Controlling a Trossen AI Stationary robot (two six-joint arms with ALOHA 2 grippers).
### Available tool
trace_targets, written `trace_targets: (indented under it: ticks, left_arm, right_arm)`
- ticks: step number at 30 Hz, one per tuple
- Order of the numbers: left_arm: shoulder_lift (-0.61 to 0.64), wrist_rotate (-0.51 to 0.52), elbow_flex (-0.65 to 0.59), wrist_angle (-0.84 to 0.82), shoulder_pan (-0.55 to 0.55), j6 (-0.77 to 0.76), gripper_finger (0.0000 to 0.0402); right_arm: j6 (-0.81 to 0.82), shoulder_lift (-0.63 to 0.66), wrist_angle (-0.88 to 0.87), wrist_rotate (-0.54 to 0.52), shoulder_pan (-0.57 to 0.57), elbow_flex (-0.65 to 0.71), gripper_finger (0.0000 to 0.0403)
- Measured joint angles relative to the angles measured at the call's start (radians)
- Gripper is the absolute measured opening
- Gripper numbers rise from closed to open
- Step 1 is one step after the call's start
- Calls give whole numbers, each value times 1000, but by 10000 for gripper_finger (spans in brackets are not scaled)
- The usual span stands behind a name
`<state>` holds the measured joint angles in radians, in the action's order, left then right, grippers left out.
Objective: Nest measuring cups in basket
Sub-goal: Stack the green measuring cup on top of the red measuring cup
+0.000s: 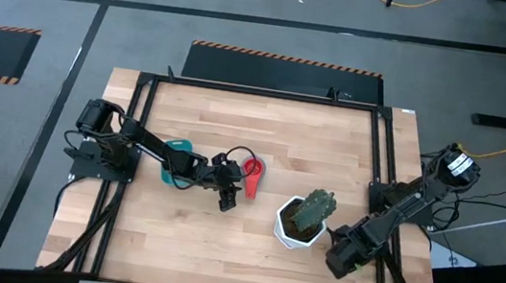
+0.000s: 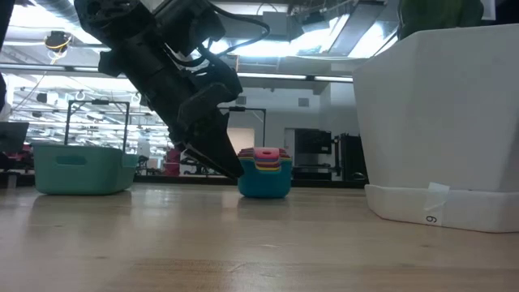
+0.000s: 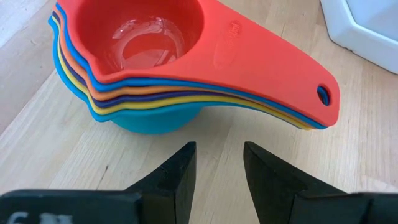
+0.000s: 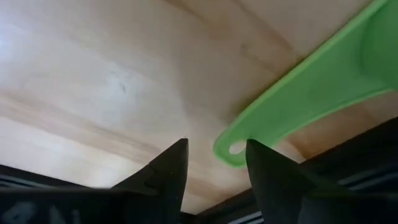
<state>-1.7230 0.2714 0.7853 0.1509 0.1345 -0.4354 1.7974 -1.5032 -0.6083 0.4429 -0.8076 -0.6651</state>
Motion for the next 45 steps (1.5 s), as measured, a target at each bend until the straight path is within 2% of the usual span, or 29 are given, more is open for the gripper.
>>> trace_targets:
  ticks: [5, 12, 23, 30, 36, 45]
  left_arm:
    - [0, 0, 0, 0, 0, -2, 128]
    - [0, 0, 0, 0, 0, -4, 128]
    - [0, 0, 0, 0, 0, -8, 128]
    - [0, -11, 0, 0, 0, -10, 128]
    - [0, -11, 0, 0, 0, -10, 128]
    - [0, -11, 0, 0, 0, -10, 128]
  right_arm:
    - [-50, 0, 4, -90, -35, 0, 167]
    - [-102, 0, -5, -95, -55, -21, 167]
    - [-284, 0, -100, -224, -67, -110, 167]
    - [-286, 0, -99, -247, -146, -111, 167]
    - [-288, 0, -87, -341, -207, -111, 166]
    - [-287, -14, -88, -347, -240, -111, 159]
